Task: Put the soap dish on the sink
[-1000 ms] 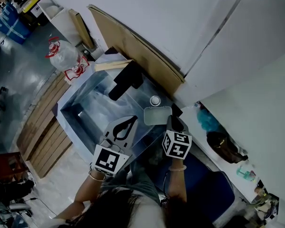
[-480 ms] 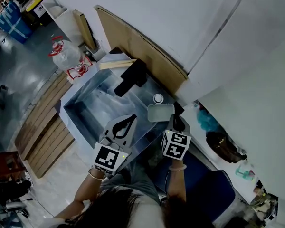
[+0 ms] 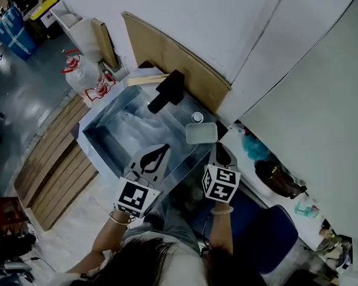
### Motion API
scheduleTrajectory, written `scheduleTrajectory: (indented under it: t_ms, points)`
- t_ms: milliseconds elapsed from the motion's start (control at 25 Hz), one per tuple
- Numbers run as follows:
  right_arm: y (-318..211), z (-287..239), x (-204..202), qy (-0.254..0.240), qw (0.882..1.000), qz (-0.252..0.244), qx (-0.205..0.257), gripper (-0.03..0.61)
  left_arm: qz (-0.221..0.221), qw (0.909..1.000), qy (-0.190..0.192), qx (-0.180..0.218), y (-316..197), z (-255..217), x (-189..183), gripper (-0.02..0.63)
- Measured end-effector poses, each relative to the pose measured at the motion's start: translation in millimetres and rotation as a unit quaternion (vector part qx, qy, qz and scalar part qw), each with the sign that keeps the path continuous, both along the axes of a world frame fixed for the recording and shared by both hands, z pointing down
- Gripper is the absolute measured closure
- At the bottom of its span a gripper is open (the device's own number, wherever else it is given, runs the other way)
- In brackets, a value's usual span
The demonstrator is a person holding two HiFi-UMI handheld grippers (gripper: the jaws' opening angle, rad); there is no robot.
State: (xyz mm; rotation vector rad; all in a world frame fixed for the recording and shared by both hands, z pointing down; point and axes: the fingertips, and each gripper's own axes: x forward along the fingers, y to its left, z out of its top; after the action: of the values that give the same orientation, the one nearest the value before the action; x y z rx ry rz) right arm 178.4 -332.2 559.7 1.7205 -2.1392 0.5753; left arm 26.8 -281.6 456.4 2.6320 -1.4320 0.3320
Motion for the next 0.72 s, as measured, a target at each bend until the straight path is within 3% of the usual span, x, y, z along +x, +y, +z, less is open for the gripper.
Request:
scheduleTrajectory:
  t_ms: [280, 480, 720]
  points:
    - [30, -31, -13, -0.015, 0.999, 0.007, 0.032, 0.546, 0.008, 0.9998, 0.017, 0.010, 29, -18, -5, 0.606]
    - [55, -57, -25, -0.022, 0.998, 0.003, 0.062, 0.551, 0.031, 0.9977, 0.006, 0.060, 49, -38, -10, 0.606]
    - [94, -80, -41, -0.029, 0.996, 0.007, 0.083, 0.552, 0.041, 0.9957, 0.013, 0.082, 85, -53, -24, 0.606]
